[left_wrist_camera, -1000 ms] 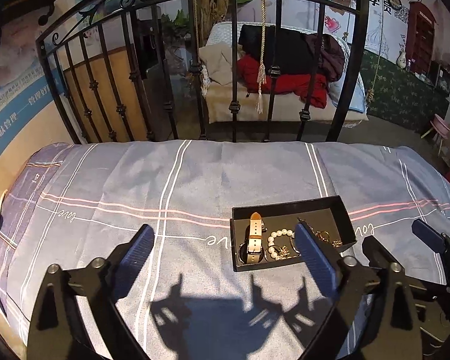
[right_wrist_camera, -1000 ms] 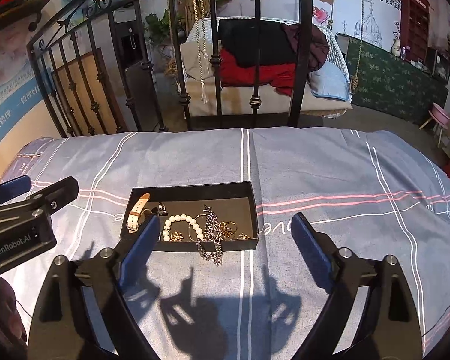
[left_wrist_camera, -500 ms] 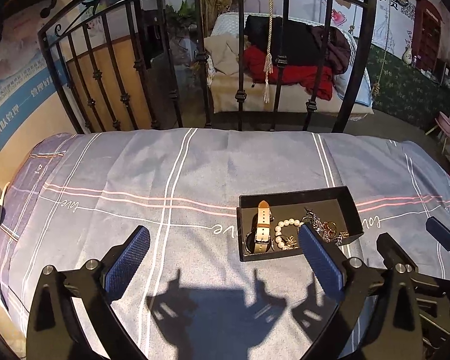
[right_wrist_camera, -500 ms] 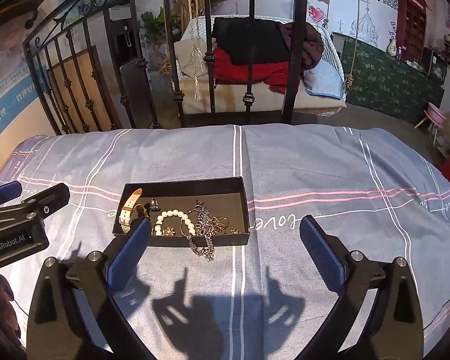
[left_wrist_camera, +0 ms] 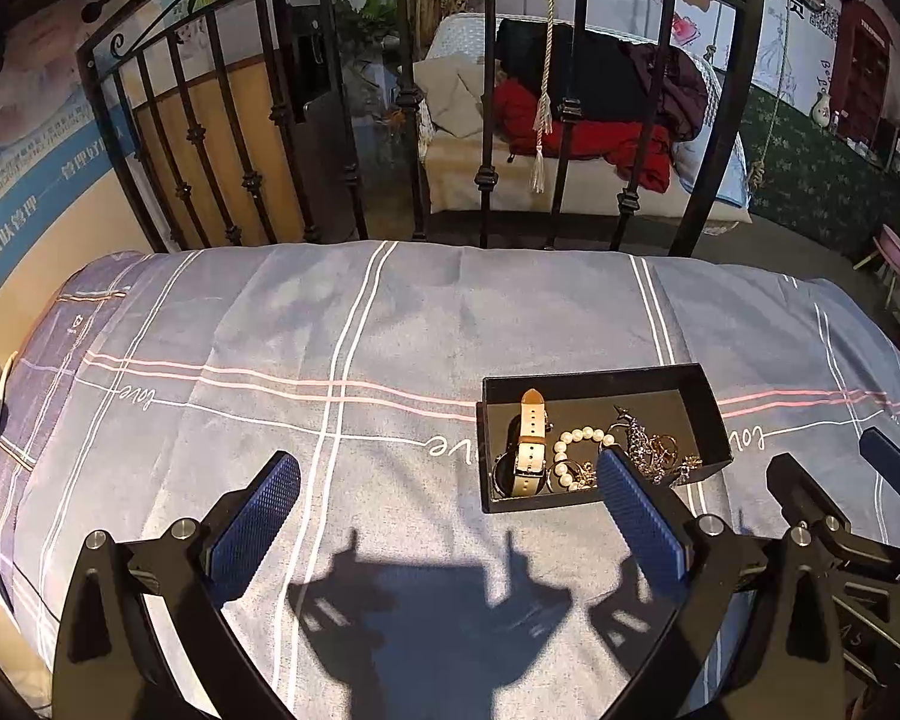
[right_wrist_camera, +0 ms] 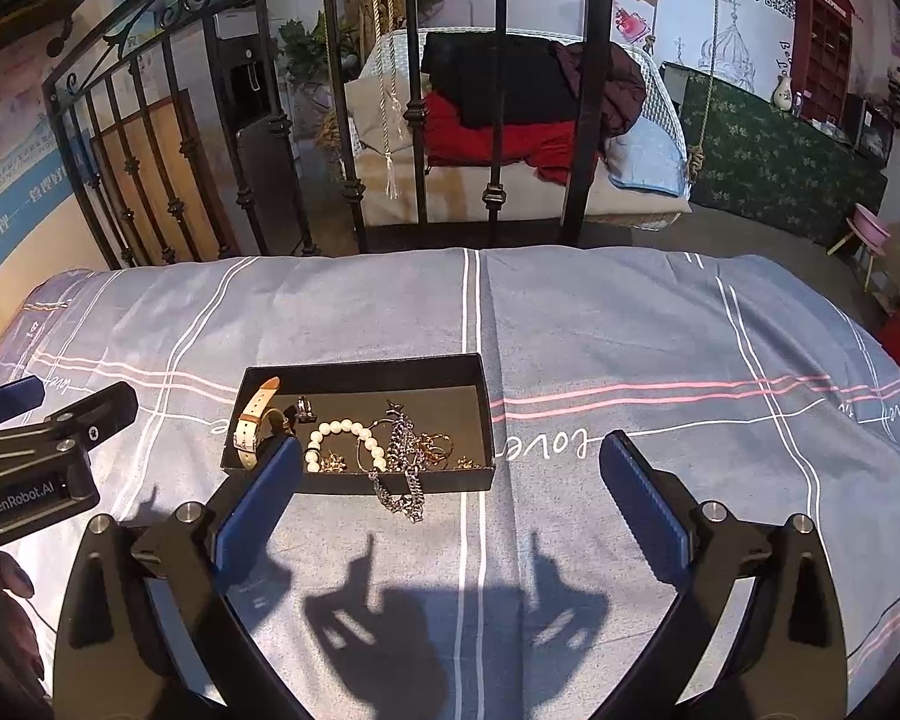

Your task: Organize jewelry

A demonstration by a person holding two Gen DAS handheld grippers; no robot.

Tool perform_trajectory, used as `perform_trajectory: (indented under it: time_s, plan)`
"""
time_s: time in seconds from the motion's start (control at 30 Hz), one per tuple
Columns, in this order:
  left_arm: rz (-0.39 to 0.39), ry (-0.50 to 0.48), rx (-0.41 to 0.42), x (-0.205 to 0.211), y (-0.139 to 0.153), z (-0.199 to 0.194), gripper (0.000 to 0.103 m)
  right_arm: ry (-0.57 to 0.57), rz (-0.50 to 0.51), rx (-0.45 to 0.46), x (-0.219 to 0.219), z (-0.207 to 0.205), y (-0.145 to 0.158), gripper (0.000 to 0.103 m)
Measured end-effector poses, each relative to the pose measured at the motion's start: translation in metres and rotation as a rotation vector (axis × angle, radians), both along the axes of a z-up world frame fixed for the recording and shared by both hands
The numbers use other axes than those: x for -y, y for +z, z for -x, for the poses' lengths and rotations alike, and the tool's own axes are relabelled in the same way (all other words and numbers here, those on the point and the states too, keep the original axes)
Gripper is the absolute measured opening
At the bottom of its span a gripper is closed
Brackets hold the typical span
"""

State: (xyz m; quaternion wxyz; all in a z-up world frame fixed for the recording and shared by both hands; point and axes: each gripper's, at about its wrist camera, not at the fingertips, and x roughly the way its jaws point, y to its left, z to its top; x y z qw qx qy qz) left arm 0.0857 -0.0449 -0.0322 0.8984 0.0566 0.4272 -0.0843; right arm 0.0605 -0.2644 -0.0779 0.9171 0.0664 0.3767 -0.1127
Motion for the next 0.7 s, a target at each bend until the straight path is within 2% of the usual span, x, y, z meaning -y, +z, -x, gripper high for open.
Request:
perform_trajectory:
  time_s: [0.7]
  plan:
    - [0.002,-0.001,-0.008,-0.0015,-0.002,-0.0008,0.097,-0.004,-0.003,0.0,0.0001,-0.0017,0.0012,0.098]
